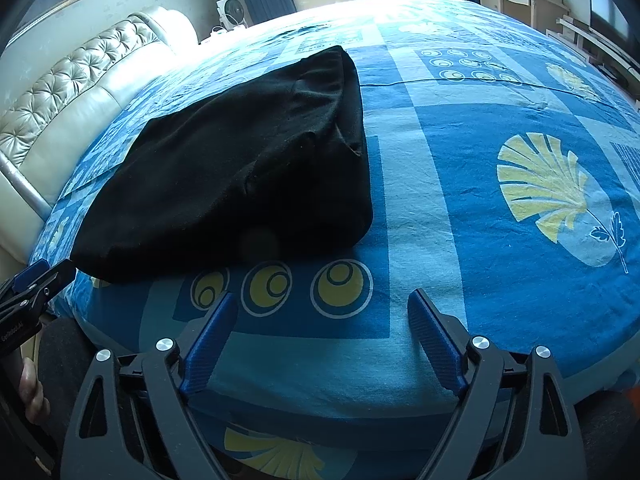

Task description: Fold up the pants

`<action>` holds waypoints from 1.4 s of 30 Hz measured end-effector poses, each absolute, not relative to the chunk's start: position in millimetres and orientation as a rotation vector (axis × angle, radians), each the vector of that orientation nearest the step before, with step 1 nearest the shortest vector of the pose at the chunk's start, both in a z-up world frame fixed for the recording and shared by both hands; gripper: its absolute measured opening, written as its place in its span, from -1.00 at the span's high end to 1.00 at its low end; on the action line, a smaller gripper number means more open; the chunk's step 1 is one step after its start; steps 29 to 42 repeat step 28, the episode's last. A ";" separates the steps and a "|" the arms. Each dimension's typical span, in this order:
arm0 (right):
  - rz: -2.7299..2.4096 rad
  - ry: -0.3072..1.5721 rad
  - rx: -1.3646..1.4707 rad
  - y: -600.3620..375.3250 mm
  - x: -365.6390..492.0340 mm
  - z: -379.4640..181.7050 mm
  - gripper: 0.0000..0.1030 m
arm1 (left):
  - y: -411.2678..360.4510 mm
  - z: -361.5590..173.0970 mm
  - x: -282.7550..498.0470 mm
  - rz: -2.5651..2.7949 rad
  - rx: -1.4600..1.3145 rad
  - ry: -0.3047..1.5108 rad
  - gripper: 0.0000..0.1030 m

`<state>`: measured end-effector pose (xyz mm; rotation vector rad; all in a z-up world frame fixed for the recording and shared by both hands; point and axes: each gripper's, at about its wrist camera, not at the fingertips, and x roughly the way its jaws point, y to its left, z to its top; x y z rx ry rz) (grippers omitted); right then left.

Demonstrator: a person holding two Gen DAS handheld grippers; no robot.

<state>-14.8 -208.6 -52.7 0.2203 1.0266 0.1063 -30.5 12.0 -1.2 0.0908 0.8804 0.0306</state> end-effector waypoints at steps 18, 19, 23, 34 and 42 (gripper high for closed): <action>0.124 1.031 0.209 -200.1 -18.5 -52.1 -0.67 | 21.0 12.6 -24.9 0.000 -0.001 0.852 -0.93; 0.137 1.034 0.215 -199.7 -17.8 -50.2 -0.67 | 24.3 16.5 -19.8 -0.005 0.008 0.843 -0.94; 0.183 1.003 0.243 -200.3 -9.5 -24.5 -0.67 | 69.7 26.0 28.5 0.043 -0.036 0.818 -0.95; 0.245 0.915 0.227 -211.3 55.7 22.7 -0.67 | 154.7 0.4 134.3 0.252 -0.028 0.806 -0.95; 0.245 0.915 0.227 -211.3 55.7 22.7 -0.67 | 154.7 0.4 134.3 0.252 -0.028 0.806 -0.95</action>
